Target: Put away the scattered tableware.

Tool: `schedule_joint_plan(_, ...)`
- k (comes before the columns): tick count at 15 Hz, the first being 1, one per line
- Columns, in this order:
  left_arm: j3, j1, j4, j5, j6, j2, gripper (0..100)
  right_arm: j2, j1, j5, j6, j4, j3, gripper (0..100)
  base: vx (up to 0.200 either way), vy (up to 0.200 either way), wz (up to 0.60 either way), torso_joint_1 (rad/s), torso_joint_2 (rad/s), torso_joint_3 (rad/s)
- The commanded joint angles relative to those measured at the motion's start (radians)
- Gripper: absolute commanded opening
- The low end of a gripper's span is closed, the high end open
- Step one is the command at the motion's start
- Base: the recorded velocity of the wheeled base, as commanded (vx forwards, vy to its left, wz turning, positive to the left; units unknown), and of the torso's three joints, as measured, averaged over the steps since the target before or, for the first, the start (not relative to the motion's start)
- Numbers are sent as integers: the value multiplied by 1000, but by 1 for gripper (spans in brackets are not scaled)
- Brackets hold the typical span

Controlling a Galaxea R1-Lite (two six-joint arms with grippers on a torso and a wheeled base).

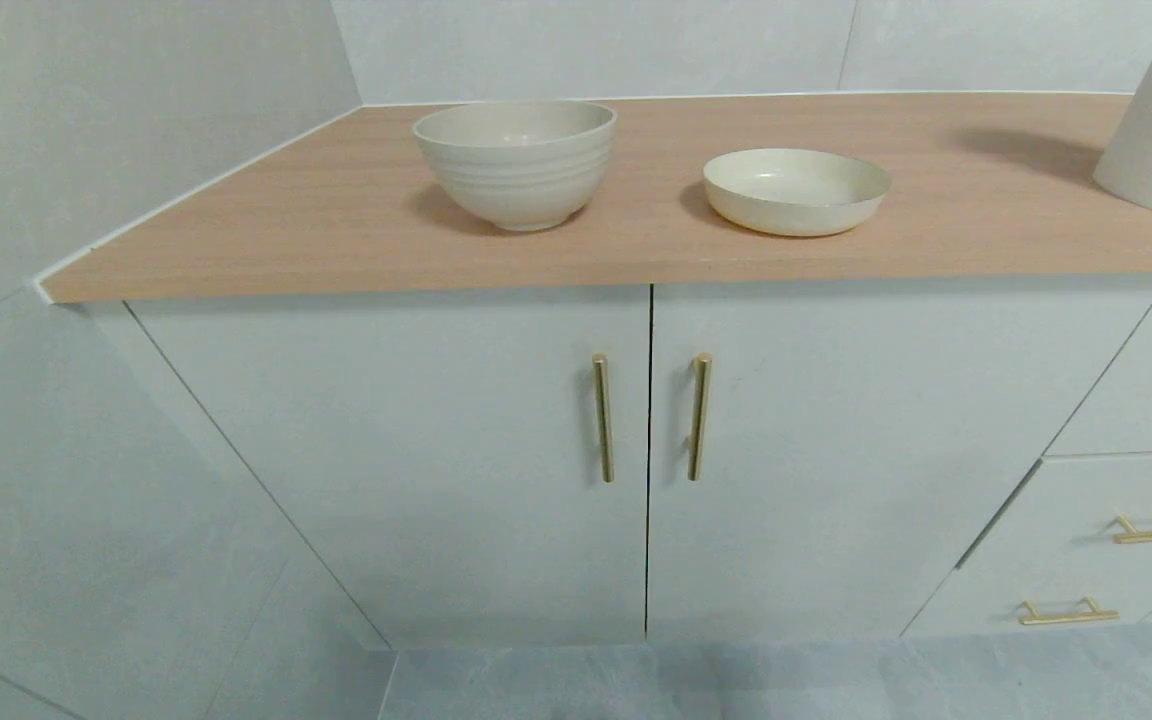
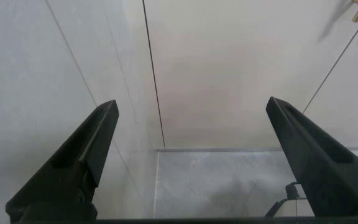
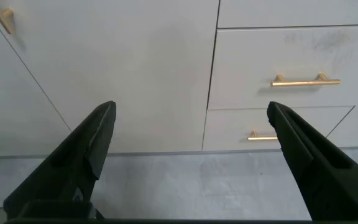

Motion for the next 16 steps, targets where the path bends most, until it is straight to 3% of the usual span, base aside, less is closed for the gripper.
schedule_joint_plan(1, 0, 0, -1, 1, 0, 0, 100, 0, 1, 4, -2, -6, -14, 100, 0, 0, 0, 0, 0, 0)
schedule_joint_plan(3, 0, 0, -1, 1, 0, 0, 100, 58, 19, 129, 66, 3, -229, 100, 0, 0, 0, 0, 0, 0)
schedule_joint_plan(5, 0, 0, -1, 1, 0, 0, 100, 218, 20, 330, 43, 47, -268, 100, 0, 0, 0, 0, 0, 0)
schedule_joint_plan(8, 0, 0, -1, 1, 0, 0, 100, 566, 80, 444, 41, 20, -348, 100, 0, 0, 0, 0, 0, 0)
schedule_joint_plan(9, 0, 0, -1, 1, 0, 0, 100, 620, 116, 450, 41, 12, -371, 100, 0, 0, 0, 0, 0, 0)
schedule_joint_plan(10, 0, 0, -1, 1, 0, 0, 100, 775, 251, 448, 46, -23, -437, 100, 0, 0, 0, 0, 0, 0)
schedule_joint_plan(11, 0, 0, -1, 1, 0, 0, 100, 913, 317, 428, 49, -81, -492, 100, 0, 0, 0, 0, 0, 0)
schedule_joint_plan(16, 0, 0, -1, 1, 0, 0, 100, 1379, 410, 416, 106, -373, -693, 100, 0, 0, 0, 0, 0, 0)
